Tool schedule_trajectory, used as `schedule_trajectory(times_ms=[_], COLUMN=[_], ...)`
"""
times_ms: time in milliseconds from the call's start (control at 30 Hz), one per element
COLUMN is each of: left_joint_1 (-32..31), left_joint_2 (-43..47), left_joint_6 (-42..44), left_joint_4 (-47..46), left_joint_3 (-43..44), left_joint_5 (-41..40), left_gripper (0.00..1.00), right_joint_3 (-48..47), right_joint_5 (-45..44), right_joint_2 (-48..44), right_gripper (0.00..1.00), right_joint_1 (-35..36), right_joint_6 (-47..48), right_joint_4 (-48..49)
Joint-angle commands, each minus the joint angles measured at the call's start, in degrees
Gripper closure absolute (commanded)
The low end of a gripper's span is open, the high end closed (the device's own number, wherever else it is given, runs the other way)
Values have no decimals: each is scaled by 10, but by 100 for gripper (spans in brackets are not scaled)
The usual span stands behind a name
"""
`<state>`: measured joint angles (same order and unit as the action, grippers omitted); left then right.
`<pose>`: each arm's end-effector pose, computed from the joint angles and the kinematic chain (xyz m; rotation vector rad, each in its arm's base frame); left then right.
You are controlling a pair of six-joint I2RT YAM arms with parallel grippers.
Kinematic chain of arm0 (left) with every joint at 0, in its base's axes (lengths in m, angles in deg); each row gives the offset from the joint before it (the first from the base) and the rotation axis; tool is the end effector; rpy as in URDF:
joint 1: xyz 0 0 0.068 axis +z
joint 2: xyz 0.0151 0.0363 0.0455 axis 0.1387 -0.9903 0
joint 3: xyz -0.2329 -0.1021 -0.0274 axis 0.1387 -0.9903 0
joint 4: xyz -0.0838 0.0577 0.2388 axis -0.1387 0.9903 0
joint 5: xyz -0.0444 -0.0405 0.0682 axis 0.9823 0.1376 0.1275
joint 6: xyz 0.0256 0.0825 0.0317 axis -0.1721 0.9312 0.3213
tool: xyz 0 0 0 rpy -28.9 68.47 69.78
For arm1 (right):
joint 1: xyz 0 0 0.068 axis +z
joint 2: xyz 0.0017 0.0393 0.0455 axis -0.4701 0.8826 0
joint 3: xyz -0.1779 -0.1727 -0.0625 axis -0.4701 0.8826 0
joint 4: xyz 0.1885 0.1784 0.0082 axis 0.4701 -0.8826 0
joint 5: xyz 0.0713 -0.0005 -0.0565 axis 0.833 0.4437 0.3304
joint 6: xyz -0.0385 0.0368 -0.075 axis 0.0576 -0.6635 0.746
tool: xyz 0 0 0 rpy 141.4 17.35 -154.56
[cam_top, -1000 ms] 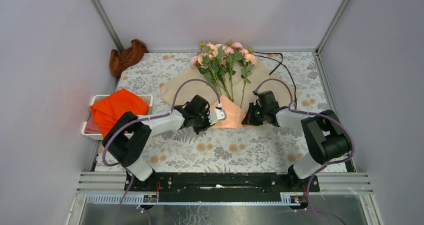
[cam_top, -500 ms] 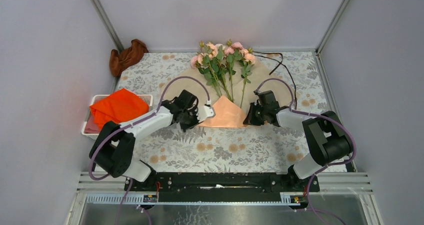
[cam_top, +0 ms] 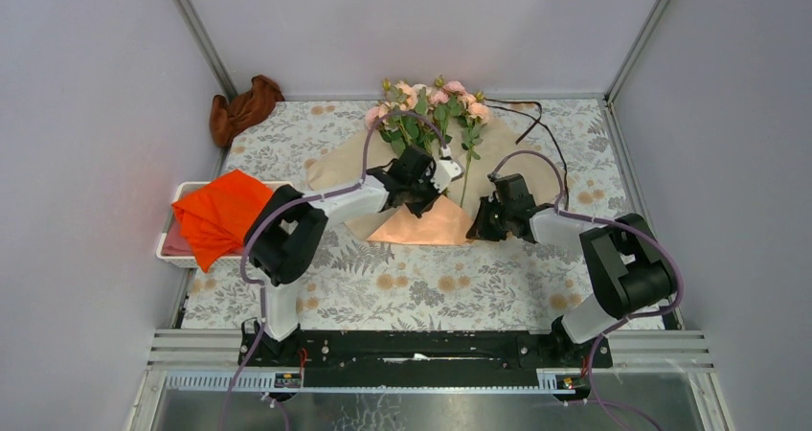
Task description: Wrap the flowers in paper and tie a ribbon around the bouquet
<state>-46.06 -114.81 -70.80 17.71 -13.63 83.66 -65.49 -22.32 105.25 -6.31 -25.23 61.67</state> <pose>0.3298 -0.2815 0.1411 1.2026 2.1271 -0.4384 0.2902 0.1393 0.0904 0.0175 2.5124 0.7079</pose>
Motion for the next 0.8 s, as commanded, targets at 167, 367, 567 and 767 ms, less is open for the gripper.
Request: schedule_trajectory(times_ms=[167, 367, 567, 767], left_joint_1=[-23, -23, -23, -23], left_joint_2=[-55, -58, -57, -50], left_joint_6=[-45, -54, -61, -59], left_joint_4=[-23, -26, -31, -29], left_joint_3=[3, -12, -20, -24], left_joint_5=[-46, -30, -22, -25], left_gripper=[85, 85, 85, 85], right_joint_3=[23, 33, 82, 155], right_joint_5=[-127, -152, -137, -195], right_joint_2=[-62, -138, -136, -145], right_gripper=[82, 54, 46, 41], right_joint_1=[-3, -3, -3, -3], right_joint_6=[15, -45, -188, -314], right_joint_4=[-161, -195, -119, -35])
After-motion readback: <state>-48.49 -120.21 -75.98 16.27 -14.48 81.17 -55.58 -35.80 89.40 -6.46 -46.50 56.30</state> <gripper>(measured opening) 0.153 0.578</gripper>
